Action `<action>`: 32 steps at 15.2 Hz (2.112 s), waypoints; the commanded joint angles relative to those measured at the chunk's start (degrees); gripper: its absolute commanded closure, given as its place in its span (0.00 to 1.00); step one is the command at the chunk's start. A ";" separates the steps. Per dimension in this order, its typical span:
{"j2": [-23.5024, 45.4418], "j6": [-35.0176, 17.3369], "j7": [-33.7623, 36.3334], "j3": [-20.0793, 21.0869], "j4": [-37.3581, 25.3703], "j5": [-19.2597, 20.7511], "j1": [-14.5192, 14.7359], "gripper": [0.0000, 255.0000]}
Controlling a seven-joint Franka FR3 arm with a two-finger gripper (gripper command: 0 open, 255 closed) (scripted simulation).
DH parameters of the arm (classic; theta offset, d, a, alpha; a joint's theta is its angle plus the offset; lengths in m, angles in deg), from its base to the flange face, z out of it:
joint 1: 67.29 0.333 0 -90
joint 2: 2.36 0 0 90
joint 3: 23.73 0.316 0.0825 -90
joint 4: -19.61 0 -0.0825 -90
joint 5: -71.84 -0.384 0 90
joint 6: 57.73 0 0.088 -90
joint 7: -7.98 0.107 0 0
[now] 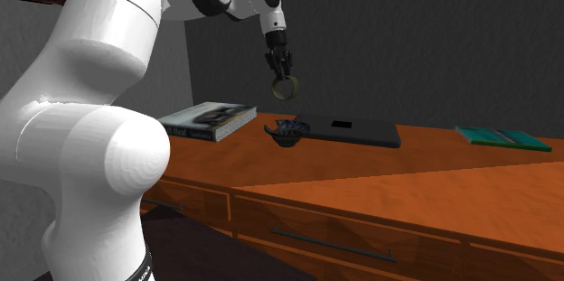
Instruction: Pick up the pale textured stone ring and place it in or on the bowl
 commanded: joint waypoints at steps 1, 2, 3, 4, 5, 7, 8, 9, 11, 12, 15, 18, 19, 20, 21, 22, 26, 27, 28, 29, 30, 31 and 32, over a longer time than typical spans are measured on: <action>0.15 -1.33 0.37 0.04 1.19 0.01 0.04 1.00; 0.01 -2.16 0.54 0.05 2.19 0.03 0.04 1.00; -0.11 -2.98 0.71 0.06 3.14 0.06 0.04 1.00; -0.21 -3.78 0.88 0.08 4.05 0.08 0.04 1.00; -0.28 -4.57 1.05 0.08 4.93 0.10 0.04 1.00; -0.36 -6.12 1.37 0.10 6.59 0.15 0.04 1.00; -0.38 -6.87 1.52 0.11 7.38 0.17 0.03 1.00; -0.37 -7.62 1.68 0.12 8.13 0.20 0.03 1.00; -0.31 -9.07 1.98 0.13 9.56 0.25 0.02 1.00; -0.26 -9.79 2.13 0.14 10.23 0.27 0.01 1.00; 0.00 -11.88 2.57 0.15 12.12 0.35 -0.01 1.00; 0.39 -13.91 2.99 0.16 13.80 0.42 -0.04 1.00; 0.51 -14.45 3.11 0.16 14.23 0.45 -0.04 1.00; 0.50 -14.46 3.11 0.16 14.24 0.45 -0.04 1.00; 0.51 -14.45 3.11 0.16 14.23 0.45 -0.04 1.00; 0.51 -14.45 3.11 0.16 14.23 0.45 -0.04 1.00; 0.51 -14.45 3.11 0.16 14.23 0.45 -0.04 1.00; 0.51 -14.45 3.11 0.16 14.22 0.45 -0.04 0.00; 0.51 -14.45 3.11 0.16 14.22 0.45 -0.04 0.00; 0.51 -14.45 3.11 0.16 14.22 0.45 -0.04 0.00; 0.51 -14.45 3.11 0.16 14.22 0.45 -0.04 0.00; 0.51 -14.45 3.11 0.16 14.22 0.45 -0.04 0.00; 0.51 -14.45 3.11 0.16 14.22 0.45 -0.04 0.00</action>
